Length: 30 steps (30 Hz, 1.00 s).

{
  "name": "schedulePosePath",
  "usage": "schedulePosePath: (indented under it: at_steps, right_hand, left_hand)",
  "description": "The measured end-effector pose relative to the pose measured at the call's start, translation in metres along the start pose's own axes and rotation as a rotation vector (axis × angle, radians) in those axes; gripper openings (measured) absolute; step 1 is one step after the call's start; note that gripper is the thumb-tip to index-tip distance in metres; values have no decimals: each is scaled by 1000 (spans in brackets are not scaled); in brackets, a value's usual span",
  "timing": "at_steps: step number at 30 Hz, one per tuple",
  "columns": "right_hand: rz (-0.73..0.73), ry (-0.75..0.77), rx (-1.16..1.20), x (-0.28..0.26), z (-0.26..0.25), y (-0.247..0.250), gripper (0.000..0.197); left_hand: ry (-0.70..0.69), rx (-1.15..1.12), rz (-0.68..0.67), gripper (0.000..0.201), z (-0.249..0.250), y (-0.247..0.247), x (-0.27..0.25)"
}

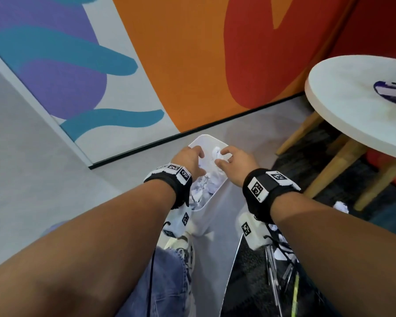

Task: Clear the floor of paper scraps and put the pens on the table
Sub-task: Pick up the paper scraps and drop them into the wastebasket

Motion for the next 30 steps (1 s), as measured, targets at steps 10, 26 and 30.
schedulePosePath:
  at_steps: [10, 26, 30]
  right_hand:
    - [183, -91, 67, -22, 69, 67, 27]
    - [99, -722, 33, -145, 378, 87, 7]
    - [54, -892, 12, -174, 448, 81, 13]
  left_hand:
    - [-250, 24, 142, 43, 102, 19, -4]
    - [-532, 54, -433, 22, 281, -221, -49]
    - [-551, 92, -577, 21, 298, -290, -59]
Point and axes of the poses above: each hand's wrist, its own x-axis towards the middle knuckle, its own y-axis out of the back of the hand, z = x × y, the point moved 5 cm from there along x, towards the middle knuckle, and after that the axes turned 9 degrees about z, right-handed, at the moved point
